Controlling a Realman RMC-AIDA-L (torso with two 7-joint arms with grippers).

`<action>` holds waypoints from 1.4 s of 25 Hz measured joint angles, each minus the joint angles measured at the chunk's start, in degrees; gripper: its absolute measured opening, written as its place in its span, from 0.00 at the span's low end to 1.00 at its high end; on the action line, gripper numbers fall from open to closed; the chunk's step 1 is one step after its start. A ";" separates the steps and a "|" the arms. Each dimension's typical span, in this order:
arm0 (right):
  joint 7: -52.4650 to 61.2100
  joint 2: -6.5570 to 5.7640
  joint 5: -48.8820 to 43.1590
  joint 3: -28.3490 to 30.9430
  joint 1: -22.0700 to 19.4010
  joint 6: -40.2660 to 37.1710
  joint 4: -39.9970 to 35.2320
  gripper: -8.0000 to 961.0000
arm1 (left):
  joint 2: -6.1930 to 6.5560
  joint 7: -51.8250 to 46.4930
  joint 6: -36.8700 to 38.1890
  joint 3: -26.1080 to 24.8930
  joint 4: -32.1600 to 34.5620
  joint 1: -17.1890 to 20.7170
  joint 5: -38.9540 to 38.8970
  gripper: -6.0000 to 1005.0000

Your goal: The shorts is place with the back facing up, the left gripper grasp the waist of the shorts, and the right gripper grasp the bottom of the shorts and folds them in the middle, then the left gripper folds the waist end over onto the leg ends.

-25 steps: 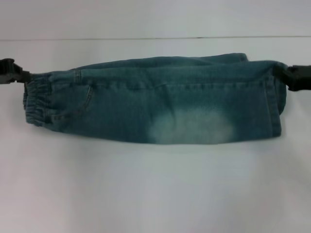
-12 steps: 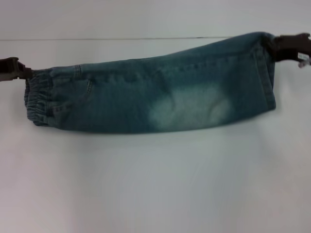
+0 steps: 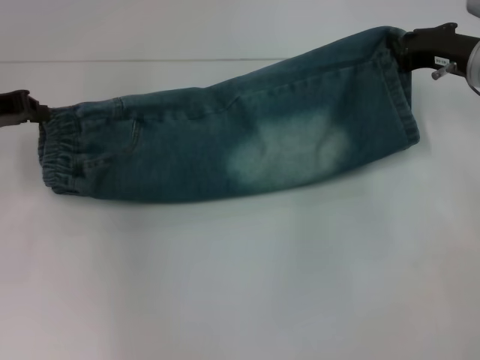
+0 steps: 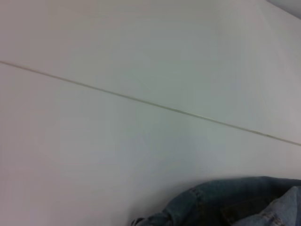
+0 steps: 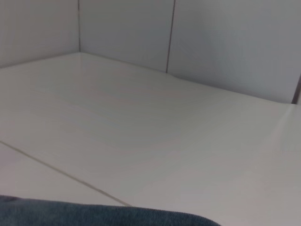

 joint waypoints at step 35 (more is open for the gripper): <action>2.55 -0.65 8.02 -6.78 -2.58 -0.30 1.01 0.02 | -1.39 1.50 -3.95 0.02 1.63 3.20 -1.70 0.05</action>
